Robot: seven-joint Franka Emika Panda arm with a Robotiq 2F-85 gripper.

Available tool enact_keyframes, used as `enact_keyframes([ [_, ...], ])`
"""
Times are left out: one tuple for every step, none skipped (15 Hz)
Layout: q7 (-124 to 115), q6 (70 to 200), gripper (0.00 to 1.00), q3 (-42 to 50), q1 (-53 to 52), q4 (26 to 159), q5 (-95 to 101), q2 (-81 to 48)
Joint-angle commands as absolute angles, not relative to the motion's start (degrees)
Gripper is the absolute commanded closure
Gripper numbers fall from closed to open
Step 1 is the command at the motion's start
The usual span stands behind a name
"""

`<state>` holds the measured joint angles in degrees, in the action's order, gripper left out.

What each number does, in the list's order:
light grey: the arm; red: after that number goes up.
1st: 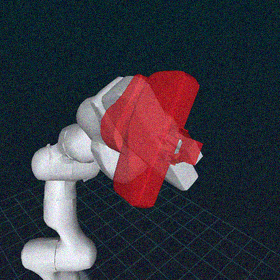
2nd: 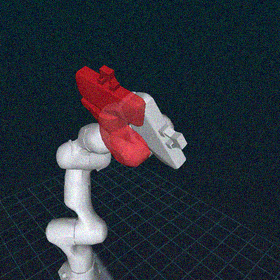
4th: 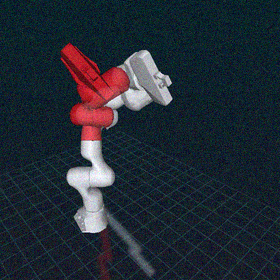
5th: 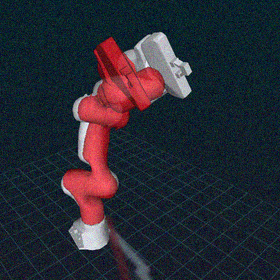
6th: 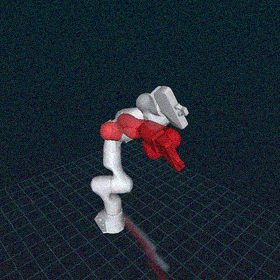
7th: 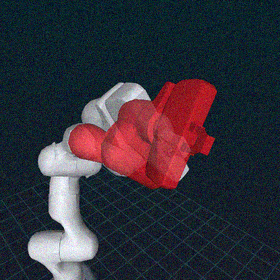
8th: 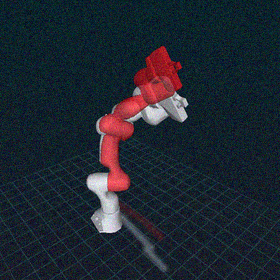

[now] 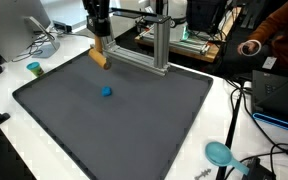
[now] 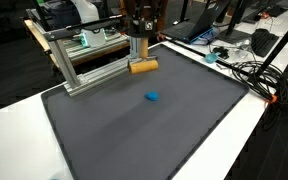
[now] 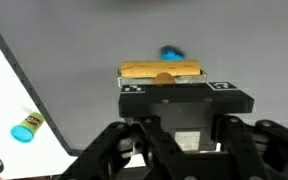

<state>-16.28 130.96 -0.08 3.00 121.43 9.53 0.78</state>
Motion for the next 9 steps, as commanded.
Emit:
enact_keyframes([
  [-13.3,133.4,0.77,1.5,3.2,113.7,4.8,-6.3],
  [-10.2,133.7,0.77,1.6,3.3,113.3,1.7,-7.2],
  [-8.0,133.2,0.77,1.4,3.3,113.0,-0.6,-7.6],
  [-11.8,133.3,0.52,2.0,2.5,115.5,3.3,-6.0],
  [-10.3,133.3,0.52,2.0,2.6,114.7,1.7,-7.1],
  [-9.6,133.3,0.52,2.0,2.6,114.3,1.1,-7.6],
  [-9.5,133.3,0.77,2.0,2.6,114.1,1.0,-7.9],
  [-8.8,134.1,0.77,1.9,2.7,114.4,0.2,-8.5],
  [-7.4,135.0,0.77,1.9,2.9,114.8,-0.1,-9.0],
])
